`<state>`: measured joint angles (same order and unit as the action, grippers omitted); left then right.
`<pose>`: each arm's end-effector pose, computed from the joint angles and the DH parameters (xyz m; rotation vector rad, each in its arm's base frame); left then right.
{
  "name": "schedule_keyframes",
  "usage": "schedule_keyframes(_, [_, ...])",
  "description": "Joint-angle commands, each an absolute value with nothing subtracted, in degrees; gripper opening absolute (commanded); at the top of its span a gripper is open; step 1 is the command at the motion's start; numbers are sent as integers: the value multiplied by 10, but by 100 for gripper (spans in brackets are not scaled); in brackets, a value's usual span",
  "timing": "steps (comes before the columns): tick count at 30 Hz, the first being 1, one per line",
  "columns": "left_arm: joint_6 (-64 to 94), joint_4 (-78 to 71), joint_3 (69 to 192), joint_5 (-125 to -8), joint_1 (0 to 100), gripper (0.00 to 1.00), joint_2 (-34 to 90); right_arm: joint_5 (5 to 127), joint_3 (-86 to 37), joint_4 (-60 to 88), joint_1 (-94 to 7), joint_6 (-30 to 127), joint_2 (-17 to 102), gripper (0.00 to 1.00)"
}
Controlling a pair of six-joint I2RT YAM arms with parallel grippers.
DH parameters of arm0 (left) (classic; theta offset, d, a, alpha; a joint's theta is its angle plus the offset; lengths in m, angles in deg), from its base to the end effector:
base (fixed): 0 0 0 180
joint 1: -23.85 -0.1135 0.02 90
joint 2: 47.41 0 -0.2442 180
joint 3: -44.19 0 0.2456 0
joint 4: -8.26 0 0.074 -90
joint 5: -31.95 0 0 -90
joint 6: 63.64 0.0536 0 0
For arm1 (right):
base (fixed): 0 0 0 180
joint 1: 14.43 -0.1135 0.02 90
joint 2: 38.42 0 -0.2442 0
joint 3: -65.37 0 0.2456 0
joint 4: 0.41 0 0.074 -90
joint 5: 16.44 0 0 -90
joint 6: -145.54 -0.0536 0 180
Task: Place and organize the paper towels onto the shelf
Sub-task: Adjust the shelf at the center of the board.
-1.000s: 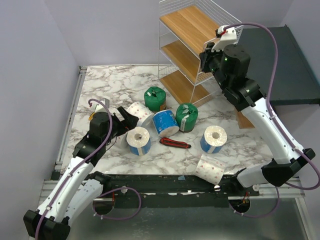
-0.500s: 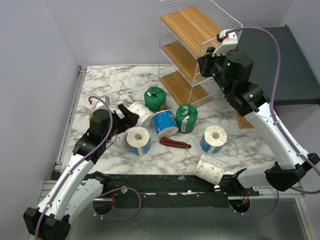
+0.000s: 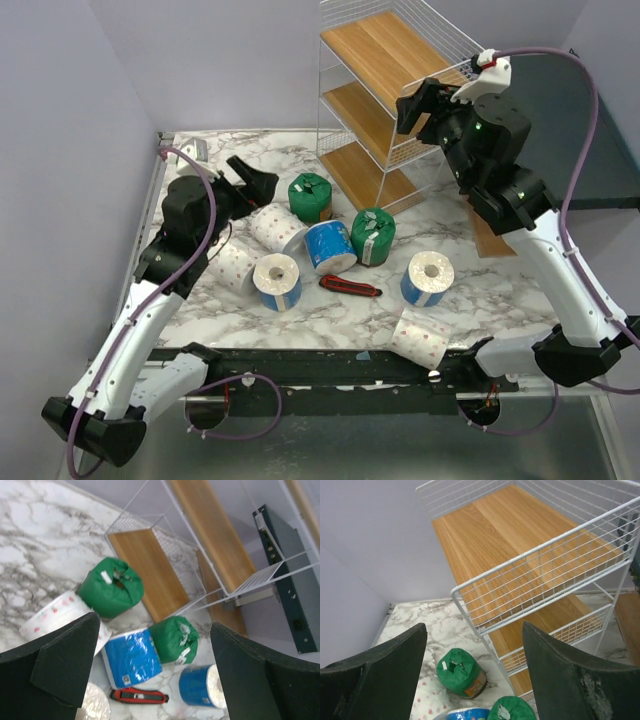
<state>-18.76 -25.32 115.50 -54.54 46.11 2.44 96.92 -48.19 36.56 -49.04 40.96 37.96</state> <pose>0.2009 -0.0787 0.3632 -0.4118 1.8055 -0.7826 0.2437 0.1423 0.4997 0.0470 1.5777 0.3551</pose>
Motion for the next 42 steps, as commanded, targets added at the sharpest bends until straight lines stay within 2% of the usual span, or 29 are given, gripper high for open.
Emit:
schedule_keyframes(1, [-123, -184, 1261, -530, 464, 96, 92, 1047, -525, 367, -492, 363, 402, 80])
schedule_keyframes(7, [-26, -66, 1349, -579, 456, 99, 192, 1054, -557, 383, -493, 336, 437, 80])
schedule_keyframes(10, [-1, 4, 1381, -649, 445, 99, 240, 1050, -560, 382, -492, 331, 446, 80])
schedule_keyframes(14, [-2, 22, 1466, -737, 425, 99, 323, 1050, -565, 382, -493, 330, 457, 80])
schedule_keyframes(17, [-54, 11, 1536, -781, 408, 99, 383, 1052, -560, 381, -492, 330, 457, 80])
schedule_keyframes(23, [-284, 45, 1601, -869, 395, 99, 491, 1064, -537, 373, -492, 331, 443, 80])
schedule_keyframes(29, [-416, 52, 1638, -869, 399, 99, 540, 1068, -523, 375, -492, 324, 418, 80])
schedule_keyframes(35, [-441, -3, 1715, -841, 413, 98, 579, 1047, -500, 385, -492, 302, 393, 80])
schedule_keyframes(42, [-484, -18, 1774, -825, 416, 92, 636, 981, -453, 381, -492, 287, 343, 80])
